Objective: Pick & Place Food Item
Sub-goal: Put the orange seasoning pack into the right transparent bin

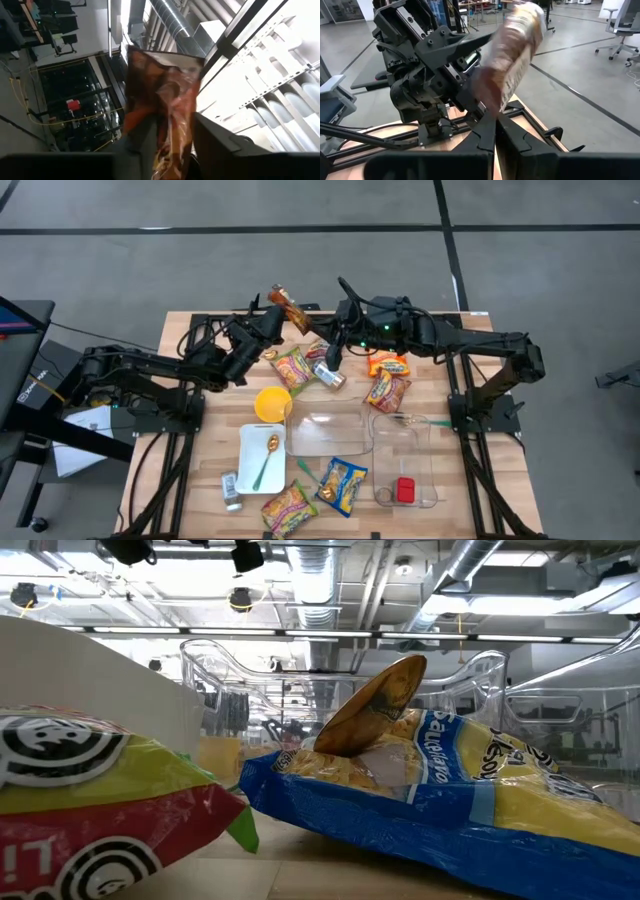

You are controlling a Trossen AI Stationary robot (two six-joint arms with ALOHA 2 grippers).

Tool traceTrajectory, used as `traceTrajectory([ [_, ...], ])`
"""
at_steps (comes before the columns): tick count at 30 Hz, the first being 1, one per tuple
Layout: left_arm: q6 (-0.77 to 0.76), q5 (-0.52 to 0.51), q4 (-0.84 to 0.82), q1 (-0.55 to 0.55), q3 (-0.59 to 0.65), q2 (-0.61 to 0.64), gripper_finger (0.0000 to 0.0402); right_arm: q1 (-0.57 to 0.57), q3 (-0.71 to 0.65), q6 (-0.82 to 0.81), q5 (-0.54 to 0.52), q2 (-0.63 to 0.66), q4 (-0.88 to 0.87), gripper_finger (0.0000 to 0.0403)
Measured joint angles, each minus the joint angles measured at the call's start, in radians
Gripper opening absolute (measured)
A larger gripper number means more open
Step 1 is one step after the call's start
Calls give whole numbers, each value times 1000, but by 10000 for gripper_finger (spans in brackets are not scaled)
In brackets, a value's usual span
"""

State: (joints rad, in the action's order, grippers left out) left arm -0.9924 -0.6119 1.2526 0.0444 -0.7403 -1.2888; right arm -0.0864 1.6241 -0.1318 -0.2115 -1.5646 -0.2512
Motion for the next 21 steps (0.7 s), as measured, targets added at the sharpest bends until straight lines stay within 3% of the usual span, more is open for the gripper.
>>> traceTrajectory([
  [7, 24, -8, 1, 0, 0, 0, 223, 0, 0, 0, -23, 0, -4, 0],
  [11, 14, 47, 1, 4, 0, 0, 268, -1, 0, 0, -23, 0, -3, 0],
  [21, -15, 226, 56, -1, 0, 0, 294, -1, 0, 0, -26, 0, -3, 0],
])
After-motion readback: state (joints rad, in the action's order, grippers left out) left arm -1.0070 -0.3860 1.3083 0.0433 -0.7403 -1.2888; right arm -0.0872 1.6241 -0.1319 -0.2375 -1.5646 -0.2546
